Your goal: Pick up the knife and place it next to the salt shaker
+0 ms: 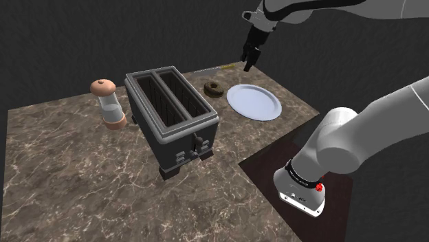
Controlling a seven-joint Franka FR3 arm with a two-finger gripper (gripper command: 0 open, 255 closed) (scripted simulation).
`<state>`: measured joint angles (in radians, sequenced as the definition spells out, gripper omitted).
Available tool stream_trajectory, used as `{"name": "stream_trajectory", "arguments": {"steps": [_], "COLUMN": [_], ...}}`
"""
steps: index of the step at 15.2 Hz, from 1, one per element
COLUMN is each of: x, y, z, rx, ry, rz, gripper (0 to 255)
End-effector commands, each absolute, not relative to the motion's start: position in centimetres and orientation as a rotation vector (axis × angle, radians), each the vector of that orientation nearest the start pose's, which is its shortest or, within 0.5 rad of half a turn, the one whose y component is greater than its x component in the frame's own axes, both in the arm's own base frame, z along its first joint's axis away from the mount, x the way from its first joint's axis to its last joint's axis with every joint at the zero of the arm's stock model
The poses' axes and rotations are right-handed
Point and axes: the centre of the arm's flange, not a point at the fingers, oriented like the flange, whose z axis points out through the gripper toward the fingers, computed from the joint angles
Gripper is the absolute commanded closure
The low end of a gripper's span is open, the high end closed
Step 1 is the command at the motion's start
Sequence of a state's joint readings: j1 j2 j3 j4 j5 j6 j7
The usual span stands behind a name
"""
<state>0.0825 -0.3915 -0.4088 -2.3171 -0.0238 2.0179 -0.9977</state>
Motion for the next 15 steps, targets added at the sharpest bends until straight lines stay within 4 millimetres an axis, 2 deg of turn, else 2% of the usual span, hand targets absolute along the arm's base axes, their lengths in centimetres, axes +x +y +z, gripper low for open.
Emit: {"name": "stream_trajectory", "arguments": {"steps": [1,8,15], "x": [43.9,50.8,58.5], "y": [-17.1,-20.9,-23.4], "z": [47.7,43.1,38.9], "rx": [-2.853,-2.738,-2.593], "ry": [-1.154,-1.448,-1.731], "rz": [-0.202,-0.211,-0.218], "gripper": [0,0,0]}}
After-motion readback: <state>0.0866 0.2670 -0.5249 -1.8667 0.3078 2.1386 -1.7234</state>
